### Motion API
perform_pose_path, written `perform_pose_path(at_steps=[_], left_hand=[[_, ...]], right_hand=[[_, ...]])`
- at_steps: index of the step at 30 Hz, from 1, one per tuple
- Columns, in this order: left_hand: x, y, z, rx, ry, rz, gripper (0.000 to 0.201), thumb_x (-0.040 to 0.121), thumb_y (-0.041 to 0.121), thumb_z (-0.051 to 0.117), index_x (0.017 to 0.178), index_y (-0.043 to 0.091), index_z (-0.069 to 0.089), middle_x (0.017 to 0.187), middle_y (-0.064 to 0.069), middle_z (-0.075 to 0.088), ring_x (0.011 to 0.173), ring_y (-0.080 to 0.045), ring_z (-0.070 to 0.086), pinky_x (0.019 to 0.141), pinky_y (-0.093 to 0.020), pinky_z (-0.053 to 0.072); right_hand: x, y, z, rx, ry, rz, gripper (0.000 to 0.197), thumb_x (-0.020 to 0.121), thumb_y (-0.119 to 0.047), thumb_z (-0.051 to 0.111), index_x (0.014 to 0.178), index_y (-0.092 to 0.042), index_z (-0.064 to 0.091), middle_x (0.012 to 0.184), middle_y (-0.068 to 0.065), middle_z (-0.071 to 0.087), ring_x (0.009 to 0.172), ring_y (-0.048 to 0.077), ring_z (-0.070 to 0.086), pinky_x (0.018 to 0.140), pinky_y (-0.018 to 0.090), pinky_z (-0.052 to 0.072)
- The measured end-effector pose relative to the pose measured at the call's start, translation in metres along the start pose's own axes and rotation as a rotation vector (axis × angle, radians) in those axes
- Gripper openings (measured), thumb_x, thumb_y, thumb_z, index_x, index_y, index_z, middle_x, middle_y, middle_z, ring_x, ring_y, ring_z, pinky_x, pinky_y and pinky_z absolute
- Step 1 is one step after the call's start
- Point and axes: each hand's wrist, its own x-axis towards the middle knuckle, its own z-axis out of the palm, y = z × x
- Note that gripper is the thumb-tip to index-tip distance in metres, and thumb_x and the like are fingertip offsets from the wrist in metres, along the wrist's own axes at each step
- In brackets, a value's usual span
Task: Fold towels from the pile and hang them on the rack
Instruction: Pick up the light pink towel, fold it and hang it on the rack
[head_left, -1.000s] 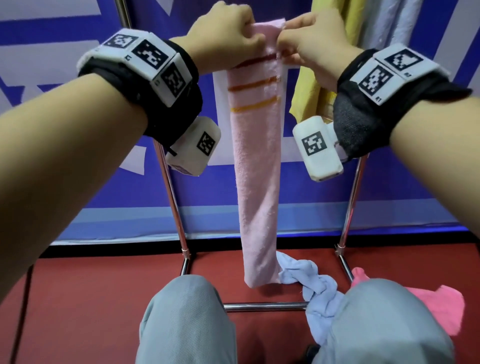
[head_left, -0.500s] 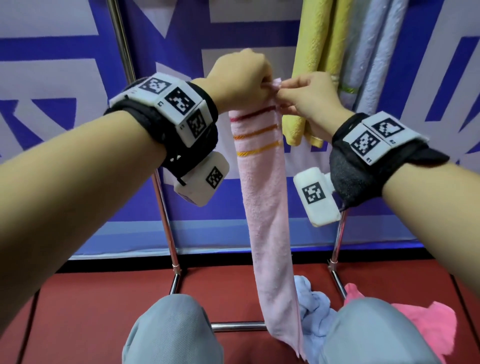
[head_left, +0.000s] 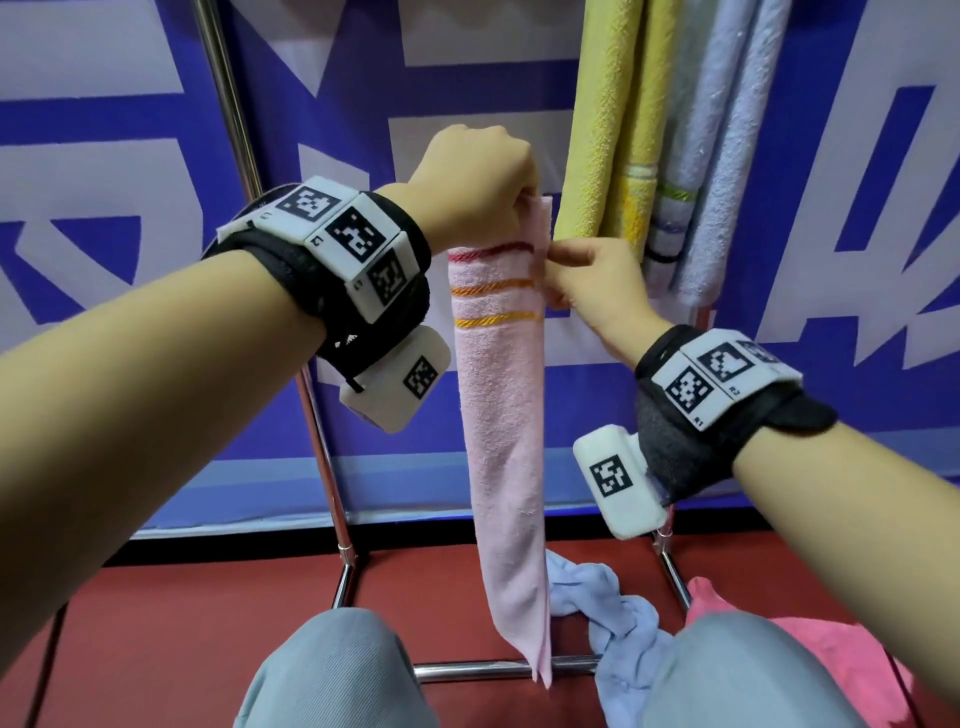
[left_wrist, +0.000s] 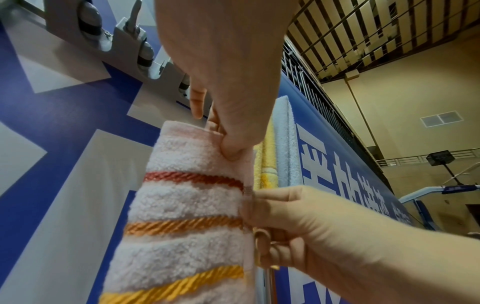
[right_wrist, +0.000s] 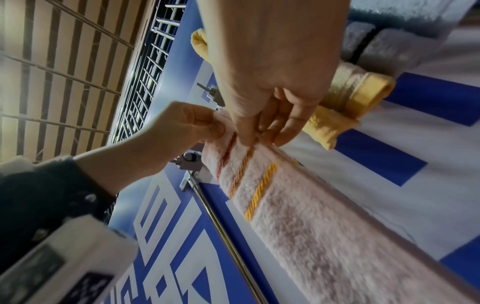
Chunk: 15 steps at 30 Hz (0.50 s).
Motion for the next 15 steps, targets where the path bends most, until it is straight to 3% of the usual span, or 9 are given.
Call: perform_pose_path(at_steps=[3,5,7,9,12,15], left_hand=[[0.001,-0.003,0.001,0.007,0.012,-0.002,0.025,0.085,0.012,0.048,0.096,0.008,0.070,0.089,-0.016,0.066,0.076,-0.036,0.051,0.065,-0.033,0.030],[0.000,-0.005,0.000,0.008,0.033,-0.013,0.026,0.086,0.012,0.047,0.096,0.008,0.070,0.089,-0.016,0.066,0.074,-0.033,0.048,0.066,-0.033,0.029],[0.000,-0.009,-0.001,0.006,0.050,-0.022,0.027,0.086,0.010,0.045,0.097,0.007,0.070,0.090,-0.016,0.067,0.076,-0.034,0.050,0.067,-0.033,0.027],[0.000,-0.014,-0.002,-0.003,0.070,-0.031,0.028,0.085,0.009,0.046,0.098,0.006,0.070,0.091,-0.016,0.067,0.084,-0.037,0.055,0.068,-0.033,0.026],[0.000,-0.020,-0.002,-0.013,0.097,-0.054,0.028,0.085,0.008,0.046,0.099,0.006,0.070,0.090,-0.017,0.067,0.088,-0.038,0.057,0.069,-0.033,0.027],[0.000,-0.026,-0.002,-0.018,0.116,-0.075,0.028,0.087,0.008,0.045,0.101,0.005,0.069,0.092,-0.017,0.067,0.089,-0.039,0.057,0.069,-0.033,0.028]], right_hand=[[-0.007,0.010,0.007,0.026,-0.007,0.017,0.025,0.085,-0.006,0.066,0.084,0.018,0.063,0.066,0.014,0.053,0.047,0.011,0.040,0.048,0.022,0.034],[-0.013,0.018,0.011,0.037,-0.011,0.039,0.015,0.084,-0.008,0.068,0.074,0.003,0.068,0.057,0.008,0.054,0.044,0.007,0.039,0.045,0.019,0.034],[-0.019,0.028,0.015,0.039,-0.009,0.070,0.005,0.082,-0.010,0.070,0.078,-0.007,0.071,0.056,0.001,0.057,0.046,0.007,0.042,0.046,0.018,0.038],[-0.026,0.038,0.019,0.019,-0.003,0.103,0.013,0.081,-0.009,0.070,0.091,-0.001,0.072,0.062,0.000,0.061,0.049,0.006,0.047,0.049,0.016,0.041],[-0.037,0.055,0.025,-0.040,-0.016,0.129,0.014,0.080,-0.005,0.070,0.092,0.001,0.072,0.061,-0.005,0.062,0.046,-0.004,0.049,0.054,0.015,0.043],[-0.049,0.069,0.031,-0.116,-0.063,0.164,0.013,0.079,-0.006,0.070,0.091,0.000,0.073,0.075,0.002,0.069,0.069,0.007,0.061,0.072,0.025,0.051]])
